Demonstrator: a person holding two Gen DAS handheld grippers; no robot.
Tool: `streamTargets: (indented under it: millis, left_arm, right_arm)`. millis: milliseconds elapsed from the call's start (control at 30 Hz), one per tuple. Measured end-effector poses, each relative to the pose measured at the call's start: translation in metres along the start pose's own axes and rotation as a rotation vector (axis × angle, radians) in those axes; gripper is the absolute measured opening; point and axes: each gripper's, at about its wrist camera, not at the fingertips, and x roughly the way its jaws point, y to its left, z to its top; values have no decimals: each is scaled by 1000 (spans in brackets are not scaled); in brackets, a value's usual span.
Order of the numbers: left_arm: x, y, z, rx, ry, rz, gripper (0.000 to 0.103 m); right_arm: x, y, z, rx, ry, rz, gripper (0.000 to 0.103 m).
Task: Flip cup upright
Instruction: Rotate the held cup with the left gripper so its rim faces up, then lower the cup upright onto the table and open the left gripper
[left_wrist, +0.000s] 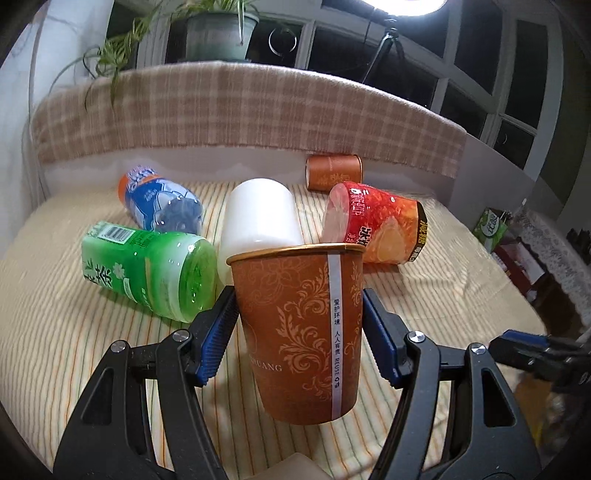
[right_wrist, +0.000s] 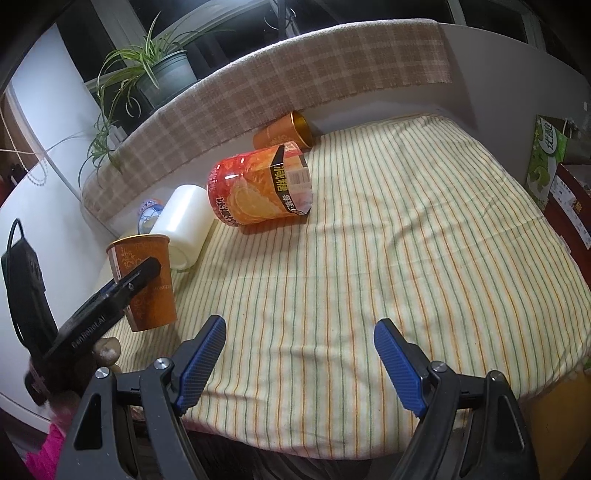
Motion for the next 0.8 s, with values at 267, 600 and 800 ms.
streamTargets:
  millis: [267,600,800]
  left_arm:
    - [-6,4,-16,-13,-3,-7,68]
    - [-23,-4,-24,51,40,-42,68]
    - [-24,-1,-31,12,104,-97,81]
  right_arm:
    - [-3,2,-1,-8,-9,-3,85]
    - [-5,13,-6,-29,-11,11,85]
    - [-12,20,-12,-49,-19,17,85]
